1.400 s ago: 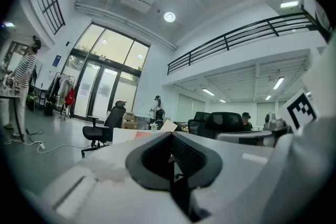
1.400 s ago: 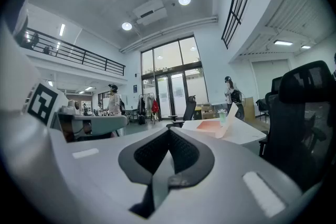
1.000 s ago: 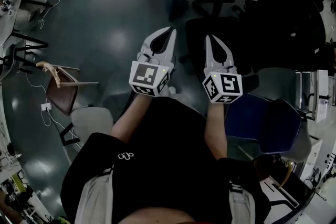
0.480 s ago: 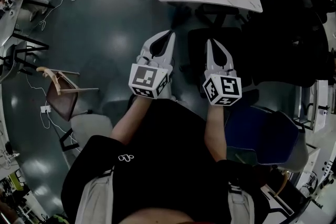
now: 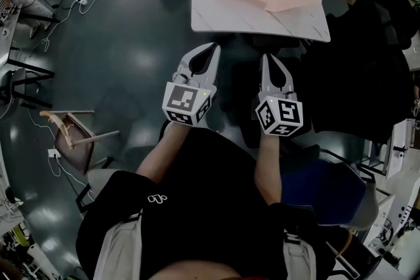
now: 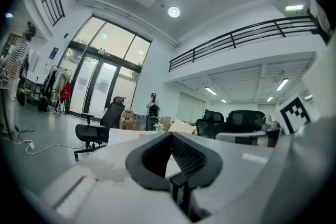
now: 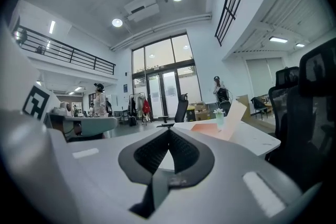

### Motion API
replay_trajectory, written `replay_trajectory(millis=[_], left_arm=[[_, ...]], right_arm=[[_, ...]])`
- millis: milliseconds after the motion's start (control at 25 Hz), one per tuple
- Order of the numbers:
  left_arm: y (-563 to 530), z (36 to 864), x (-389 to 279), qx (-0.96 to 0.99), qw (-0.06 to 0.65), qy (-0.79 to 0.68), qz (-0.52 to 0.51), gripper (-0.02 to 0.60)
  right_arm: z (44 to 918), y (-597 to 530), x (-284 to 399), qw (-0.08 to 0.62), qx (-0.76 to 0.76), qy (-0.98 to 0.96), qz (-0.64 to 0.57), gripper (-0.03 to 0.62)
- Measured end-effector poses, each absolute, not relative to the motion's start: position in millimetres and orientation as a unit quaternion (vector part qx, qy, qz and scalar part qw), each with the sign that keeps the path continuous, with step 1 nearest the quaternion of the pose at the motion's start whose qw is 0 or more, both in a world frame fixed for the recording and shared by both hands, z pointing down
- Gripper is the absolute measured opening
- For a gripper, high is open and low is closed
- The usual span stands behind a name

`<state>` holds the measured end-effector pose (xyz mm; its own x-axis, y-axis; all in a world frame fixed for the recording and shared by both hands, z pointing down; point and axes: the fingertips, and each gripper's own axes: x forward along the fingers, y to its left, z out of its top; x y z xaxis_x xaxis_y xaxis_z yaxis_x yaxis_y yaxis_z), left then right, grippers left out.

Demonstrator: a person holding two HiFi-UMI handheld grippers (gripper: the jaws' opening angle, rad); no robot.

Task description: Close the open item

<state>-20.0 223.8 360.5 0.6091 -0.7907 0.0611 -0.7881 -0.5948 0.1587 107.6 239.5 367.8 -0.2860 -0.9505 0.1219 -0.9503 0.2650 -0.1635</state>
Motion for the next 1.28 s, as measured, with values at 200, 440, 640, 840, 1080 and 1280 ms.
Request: replay_trajectory(millis=[200,440,640,840,1080,1280], left_arm=[[128,364,-40,0.891,0.096,-0.444,0.015,-0.014],[13,366,-45,0.895,0.103,-0.432,0.025,-0.014],[-53,363,-44,0.904,0.105,-0.415,0.022,-0.014],[-93,370,-32,0.908,0.118,-0.401,0.026,-0.014],[-112,382,12,0.92,0.13,-0.368,0.038,-0.014],[-119,381,50,0.928,0.134,-0.344,0.041,-0.014]], right_arm=[[373,145,84,-0.002,-0.594,0.796,-0.114,-0.002],[371,32,79,-0.01,-0.604,0.788,-0.116,-0.002],[362,-35,79,-0.013,-0.614,0.782,-0.108,-0.002],[361,-70,81,-0.02,-0.618,0.779,-0.106,-0.002],[377,-77,122,-0.02,-0.639,0.758,-0.126,-0.001],[367,-81,151,-0.013,-0.648,0.753,-0.115,0.0]])
